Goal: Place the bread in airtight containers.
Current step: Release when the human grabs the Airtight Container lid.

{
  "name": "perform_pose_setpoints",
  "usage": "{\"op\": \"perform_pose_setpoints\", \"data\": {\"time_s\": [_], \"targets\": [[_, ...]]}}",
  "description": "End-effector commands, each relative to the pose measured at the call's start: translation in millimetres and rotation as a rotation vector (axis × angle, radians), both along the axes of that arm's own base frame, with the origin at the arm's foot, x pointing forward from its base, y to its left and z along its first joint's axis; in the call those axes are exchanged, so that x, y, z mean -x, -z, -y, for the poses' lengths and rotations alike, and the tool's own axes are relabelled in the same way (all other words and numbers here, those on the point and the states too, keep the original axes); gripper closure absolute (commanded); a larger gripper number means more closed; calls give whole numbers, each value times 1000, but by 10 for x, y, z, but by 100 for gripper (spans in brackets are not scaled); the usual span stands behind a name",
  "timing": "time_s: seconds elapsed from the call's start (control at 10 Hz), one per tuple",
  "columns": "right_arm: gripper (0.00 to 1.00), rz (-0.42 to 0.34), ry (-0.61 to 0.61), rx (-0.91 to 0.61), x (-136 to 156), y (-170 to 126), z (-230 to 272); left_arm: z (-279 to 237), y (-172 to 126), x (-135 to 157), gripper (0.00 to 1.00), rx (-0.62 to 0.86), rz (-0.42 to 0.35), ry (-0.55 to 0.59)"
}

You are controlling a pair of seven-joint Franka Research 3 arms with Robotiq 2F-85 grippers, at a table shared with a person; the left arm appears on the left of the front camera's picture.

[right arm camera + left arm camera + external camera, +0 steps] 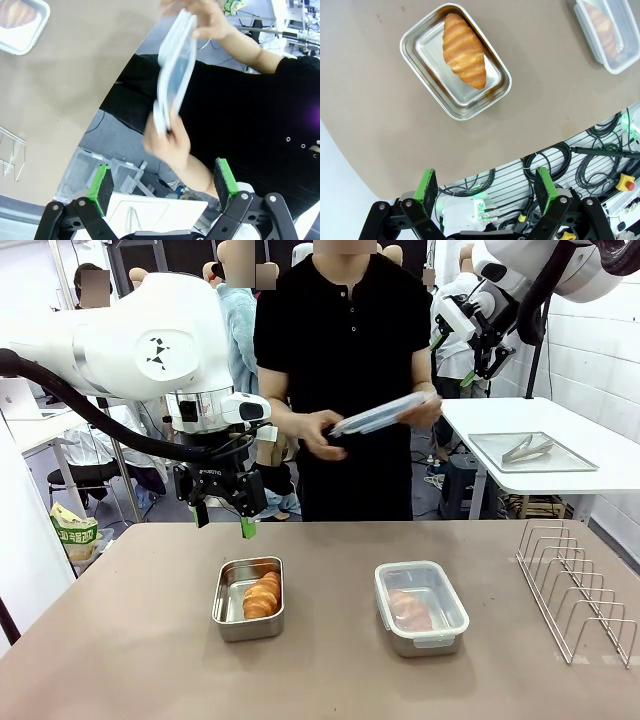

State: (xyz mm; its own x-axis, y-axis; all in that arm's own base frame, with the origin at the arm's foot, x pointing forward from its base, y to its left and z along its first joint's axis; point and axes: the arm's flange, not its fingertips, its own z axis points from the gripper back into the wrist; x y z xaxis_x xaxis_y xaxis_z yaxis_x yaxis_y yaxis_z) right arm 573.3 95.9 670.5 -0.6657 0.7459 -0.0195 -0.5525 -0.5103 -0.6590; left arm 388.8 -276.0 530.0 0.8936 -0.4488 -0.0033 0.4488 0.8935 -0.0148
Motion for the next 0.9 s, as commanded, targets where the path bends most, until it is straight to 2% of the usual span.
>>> {"op": "perform_pose_setpoints", "data": {"time_s": [0.0,0.8], "targets": [[0,2,2,-9,-2,-4,1,-14,-17,2,0,-7,3,-2],[0,2,2,-9,-2,-4,1,-14,-17,2,0,-7,3,-2]]}}
